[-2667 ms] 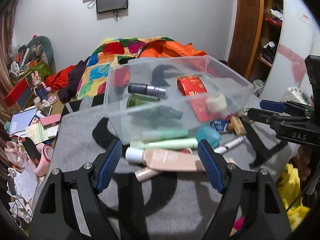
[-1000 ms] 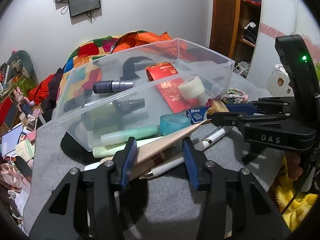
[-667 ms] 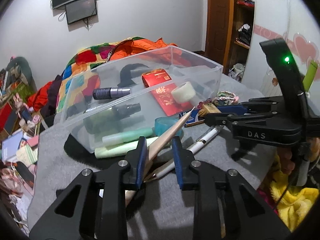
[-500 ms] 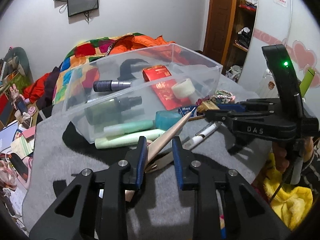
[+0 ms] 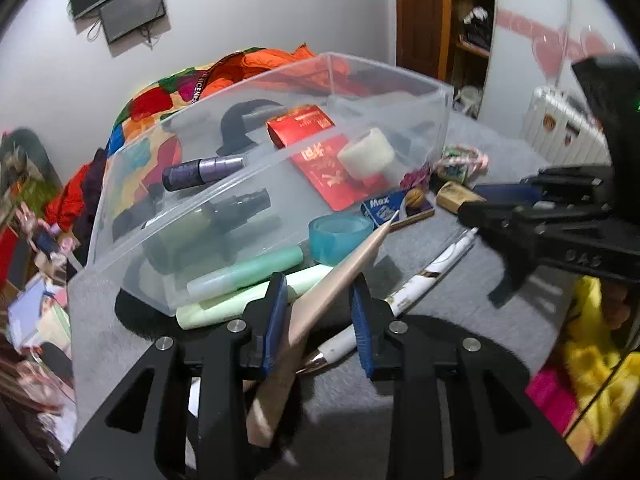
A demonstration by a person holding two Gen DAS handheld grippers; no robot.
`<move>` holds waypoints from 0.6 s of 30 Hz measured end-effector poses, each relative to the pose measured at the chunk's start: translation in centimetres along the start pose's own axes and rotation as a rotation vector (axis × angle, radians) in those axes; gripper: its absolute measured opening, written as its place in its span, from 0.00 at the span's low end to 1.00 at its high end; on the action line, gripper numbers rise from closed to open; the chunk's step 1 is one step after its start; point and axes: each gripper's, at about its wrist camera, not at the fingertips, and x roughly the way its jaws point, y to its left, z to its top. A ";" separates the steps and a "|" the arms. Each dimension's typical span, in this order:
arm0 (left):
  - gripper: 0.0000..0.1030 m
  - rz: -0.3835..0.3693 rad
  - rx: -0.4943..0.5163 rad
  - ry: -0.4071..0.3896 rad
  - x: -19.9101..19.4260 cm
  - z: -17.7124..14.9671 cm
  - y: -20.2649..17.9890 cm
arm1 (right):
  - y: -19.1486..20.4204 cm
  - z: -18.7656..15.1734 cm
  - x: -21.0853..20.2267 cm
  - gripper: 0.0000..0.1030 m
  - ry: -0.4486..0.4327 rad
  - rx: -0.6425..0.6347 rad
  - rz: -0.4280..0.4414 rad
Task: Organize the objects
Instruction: 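Grasp beige cosmetic tube with left tool while right tool grasps yellow soap bar, then carry beige tube with left tool while right carries soap bar over box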
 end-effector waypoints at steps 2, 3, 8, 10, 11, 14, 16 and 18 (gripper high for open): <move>0.30 0.019 0.022 -0.002 0.1 -0.1 -0.2 | 0.0 -0.1 0.1 0.21 0.000 0.003 -0.001; 0.29 0.027 0.028 -0.004 0.1 -0.1 -0.3 | 0.0 -0.1 0.1 0.21 0.000 0.002 -0.002; 0.22 0.055 0.013 -0.021 -0.7 -0.6 -0.1 | 0.1 -0.2 0.1 0.21 -0.002 -0.005 -0.010; 0.20 0.057 -0.022 -0.021 -1.0 -0.7 0.5 | 0.0 -0.2 0.0 0.21 -0.001 0.005 -0.007; 0.16 0.058 -0.042 -0.022 -1.2 -0.7 0.9 | 0.0 -0.2 -0.1 0.21 -0.001 0.012 -0.005; 0.09 0.043 -0.108 -0.037 -2.1 -0.7 2.2 | -0.1 -0.1 -0.4 0.21 -0.009 0.020 -0.006; 0.07 0.026 -0.147 -0.051 -2.7 -0.6 2.9 | -0.1 0.1 -0.6 0.21 -0.015 0.023 -0.006; 0.07 0.015 -0.171 -0.068 -3.2 -0.6 3.3 | -0.1 0.2 -0.9 0.21 -0.021 0.027 -0.001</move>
